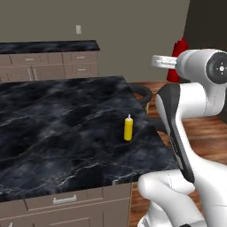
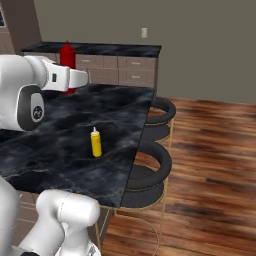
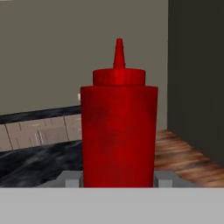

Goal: Move the mustard and ketchup from the cabinet to the dining counter.

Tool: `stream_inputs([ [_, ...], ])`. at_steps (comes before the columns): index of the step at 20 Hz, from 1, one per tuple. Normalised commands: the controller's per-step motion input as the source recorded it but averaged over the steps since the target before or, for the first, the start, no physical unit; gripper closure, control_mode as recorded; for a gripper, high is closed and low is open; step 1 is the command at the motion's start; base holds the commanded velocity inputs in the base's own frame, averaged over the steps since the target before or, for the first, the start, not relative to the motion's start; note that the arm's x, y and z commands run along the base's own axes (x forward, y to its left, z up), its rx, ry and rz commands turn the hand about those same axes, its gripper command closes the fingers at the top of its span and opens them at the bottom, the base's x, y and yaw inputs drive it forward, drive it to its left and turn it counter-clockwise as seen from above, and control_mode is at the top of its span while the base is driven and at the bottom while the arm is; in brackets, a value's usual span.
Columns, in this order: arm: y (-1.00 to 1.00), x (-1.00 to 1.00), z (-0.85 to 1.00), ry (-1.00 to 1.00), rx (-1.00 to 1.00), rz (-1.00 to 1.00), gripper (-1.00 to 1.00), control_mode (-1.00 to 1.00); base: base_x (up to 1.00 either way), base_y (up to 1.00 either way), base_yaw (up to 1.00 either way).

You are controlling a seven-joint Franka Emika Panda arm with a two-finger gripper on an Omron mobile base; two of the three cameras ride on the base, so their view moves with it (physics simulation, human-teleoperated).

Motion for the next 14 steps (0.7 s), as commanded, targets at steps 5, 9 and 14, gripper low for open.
stream_inputs([
  [5,0.0,0.0,0.0,0.0,0.0,0.0,1.0,1.0,0.28,-0.25,0.15],
  [9,0.0,0.0,0.0,0.0,0.0,0.0,1.0,1.0,0.0,0.0,0.0],
  [14,0.0,0.0,0.0,0.0,0.0,0.0,1.0,1.0,0.0,0.0,0.0],
])
